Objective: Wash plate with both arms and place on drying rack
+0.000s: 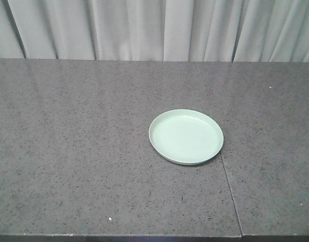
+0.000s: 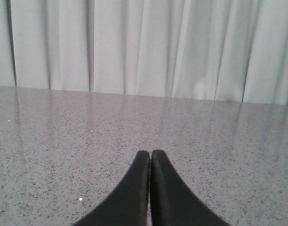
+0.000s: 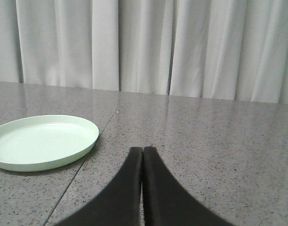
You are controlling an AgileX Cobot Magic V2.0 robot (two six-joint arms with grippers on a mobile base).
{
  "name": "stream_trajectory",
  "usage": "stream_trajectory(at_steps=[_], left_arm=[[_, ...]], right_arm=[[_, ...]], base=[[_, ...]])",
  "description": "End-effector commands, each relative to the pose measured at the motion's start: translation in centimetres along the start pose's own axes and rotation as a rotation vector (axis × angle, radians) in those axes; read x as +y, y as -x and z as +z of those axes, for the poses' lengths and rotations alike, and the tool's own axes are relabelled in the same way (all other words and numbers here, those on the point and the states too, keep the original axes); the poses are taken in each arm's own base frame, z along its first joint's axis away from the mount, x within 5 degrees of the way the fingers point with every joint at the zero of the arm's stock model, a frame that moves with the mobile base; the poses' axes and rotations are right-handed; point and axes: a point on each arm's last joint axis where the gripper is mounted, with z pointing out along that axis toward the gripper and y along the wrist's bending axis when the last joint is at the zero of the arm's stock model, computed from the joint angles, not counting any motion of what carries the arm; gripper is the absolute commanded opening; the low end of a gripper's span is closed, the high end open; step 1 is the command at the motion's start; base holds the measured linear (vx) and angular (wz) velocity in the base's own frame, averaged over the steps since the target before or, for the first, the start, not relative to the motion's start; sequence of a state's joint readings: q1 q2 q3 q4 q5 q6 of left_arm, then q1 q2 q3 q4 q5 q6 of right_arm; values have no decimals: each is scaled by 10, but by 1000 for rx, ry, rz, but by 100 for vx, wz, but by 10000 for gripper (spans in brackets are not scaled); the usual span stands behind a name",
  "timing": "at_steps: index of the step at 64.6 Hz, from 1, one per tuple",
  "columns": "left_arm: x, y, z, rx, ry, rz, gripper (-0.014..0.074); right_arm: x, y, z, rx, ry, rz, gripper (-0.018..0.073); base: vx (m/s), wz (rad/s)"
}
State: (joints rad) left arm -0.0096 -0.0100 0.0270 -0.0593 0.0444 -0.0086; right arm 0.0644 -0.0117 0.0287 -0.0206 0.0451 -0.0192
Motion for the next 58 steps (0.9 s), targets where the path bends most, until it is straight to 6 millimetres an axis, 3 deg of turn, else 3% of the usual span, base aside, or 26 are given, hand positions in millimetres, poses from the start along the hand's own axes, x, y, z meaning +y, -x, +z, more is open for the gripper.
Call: stream_trajectory(at_steps=[1, 37, 58], left_arm=[[-1, 17, -3, -117, -11, -11, -6], [-1, 17, -3, -117, -11, -11, -6], [-1, 17, -3, -117, -11, -11, -6]], right_arm=[[0, 6, 0, -75, -1, -16, -4], [0, 11, -1, -103, -1, 3, -4], [-3, 83, -2, -63, -3, 1, -4]], base=[[0, 0], [0, 0], [0, 0]])
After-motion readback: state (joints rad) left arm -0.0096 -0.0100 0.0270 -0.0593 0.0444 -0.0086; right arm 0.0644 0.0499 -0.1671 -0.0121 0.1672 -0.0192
